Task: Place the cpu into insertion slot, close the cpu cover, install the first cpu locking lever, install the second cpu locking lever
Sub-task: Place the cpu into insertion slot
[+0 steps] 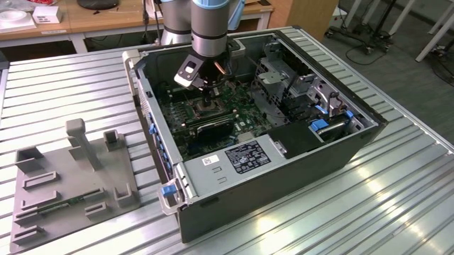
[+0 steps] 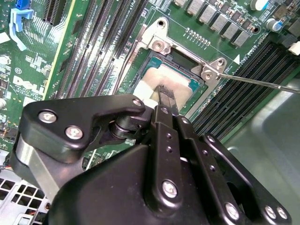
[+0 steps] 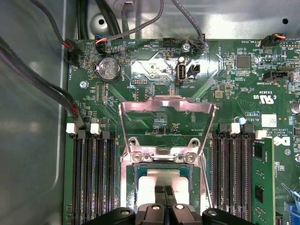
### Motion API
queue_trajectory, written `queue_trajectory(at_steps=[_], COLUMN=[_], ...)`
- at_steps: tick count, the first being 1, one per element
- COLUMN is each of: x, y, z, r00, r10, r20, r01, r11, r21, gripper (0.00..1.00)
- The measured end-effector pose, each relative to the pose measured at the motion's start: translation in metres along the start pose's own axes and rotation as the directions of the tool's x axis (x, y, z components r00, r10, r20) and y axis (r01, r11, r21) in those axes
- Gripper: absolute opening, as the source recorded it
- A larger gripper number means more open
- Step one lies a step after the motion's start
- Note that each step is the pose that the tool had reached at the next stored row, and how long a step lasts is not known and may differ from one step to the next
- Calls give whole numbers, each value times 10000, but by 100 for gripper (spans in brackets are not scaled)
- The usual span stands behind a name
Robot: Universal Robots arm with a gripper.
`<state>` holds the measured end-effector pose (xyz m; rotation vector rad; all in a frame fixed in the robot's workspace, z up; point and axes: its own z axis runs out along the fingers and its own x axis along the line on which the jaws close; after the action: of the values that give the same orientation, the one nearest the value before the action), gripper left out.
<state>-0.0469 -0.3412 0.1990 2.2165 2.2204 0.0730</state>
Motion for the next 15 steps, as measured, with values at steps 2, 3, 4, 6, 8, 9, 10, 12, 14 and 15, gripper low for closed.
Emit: queue_trajectory(at_steps=[2,3,4,6,8,9,10,12,14,15], x=[0,0,0,-1,-1,-1,0,0,-1,-1], y=[0,0,0,-1,-1,-1,0,0,-1,-1], z=[0,1,3,7,8,9,10,10,11,11], r00=[10000,10000,10000,10000,10000,10000,10000,10000,10000,10000], r10=[0,0,0,0,0,0,0,0,0,0], r20=[0,0,0,4,5,3,0,1,1,1], r01=[0,0,0,0,0,0,0,0,0,0], r11=[10000,10000,10000,10000,10000,10000,10000,10000,10000,10000], r21=[0,1,1,3,3,2,1,1,1,1], gripper=[11,11,11,11,11,11,11,11,11,11])
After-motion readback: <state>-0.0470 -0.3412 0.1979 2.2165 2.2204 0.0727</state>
